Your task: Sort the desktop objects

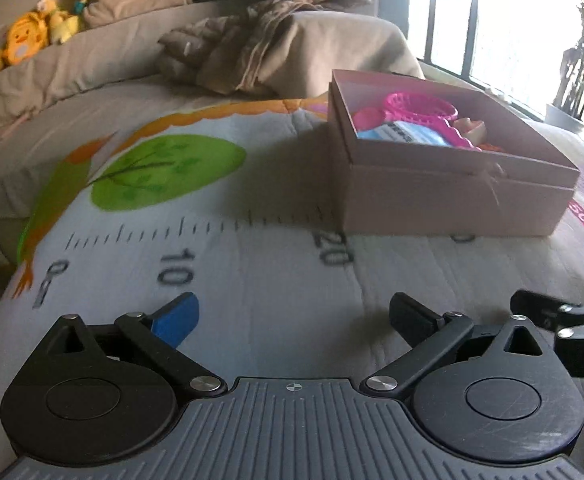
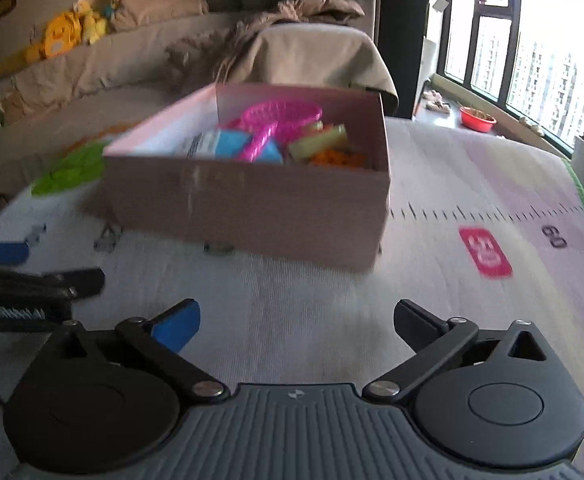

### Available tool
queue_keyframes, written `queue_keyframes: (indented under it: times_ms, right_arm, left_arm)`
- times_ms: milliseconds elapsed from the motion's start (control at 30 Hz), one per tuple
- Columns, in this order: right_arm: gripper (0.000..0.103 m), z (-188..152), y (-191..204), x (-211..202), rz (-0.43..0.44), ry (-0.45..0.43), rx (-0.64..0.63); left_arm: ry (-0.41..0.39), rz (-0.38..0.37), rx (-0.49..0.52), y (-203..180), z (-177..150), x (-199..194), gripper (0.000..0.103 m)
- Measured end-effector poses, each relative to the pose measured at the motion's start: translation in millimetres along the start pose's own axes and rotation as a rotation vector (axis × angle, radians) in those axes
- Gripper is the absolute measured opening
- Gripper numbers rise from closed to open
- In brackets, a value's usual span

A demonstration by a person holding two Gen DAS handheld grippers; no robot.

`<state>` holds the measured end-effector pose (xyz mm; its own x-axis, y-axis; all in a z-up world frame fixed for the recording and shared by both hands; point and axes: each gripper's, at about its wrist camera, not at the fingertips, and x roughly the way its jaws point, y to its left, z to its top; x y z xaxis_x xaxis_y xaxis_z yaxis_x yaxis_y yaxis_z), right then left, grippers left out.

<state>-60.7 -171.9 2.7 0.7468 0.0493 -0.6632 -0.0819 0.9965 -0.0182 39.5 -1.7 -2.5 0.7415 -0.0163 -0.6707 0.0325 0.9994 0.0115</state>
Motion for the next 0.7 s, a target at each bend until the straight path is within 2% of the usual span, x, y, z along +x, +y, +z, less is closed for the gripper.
queue_keyframes:
  times_ms: [133, 267, 433, 700]
  right_arm:
    - [0.103, -8.9, 7.0, -8.3, -0.051, -0.002, -0.01]
    - [0.103, -8.6, 1.7, -5.4, -0.033, 0.013, 0.04]
    - [0.103, -7.6, 5.5, -3.3, -0.046, -0.016, 0.031]
    - [0.103, -7.0, 5.9, 1.2, -0.037, -0.034, 0.045]
  left_arm:
    - [-0.013, 0.041, -0.009, -4.4, -8.3, -11.6, 0.103]
    - [-0.031, 0.073, 0.018, -9.5, -10.5, -15.4, 0.103]
    - [-0.012, 0.022, -0.045, 2.5, -10.2, -12.2, 0.103]
    - [-0.015, 0.025, -0.041, -0.7, -10.8, -12.4, 0.103]
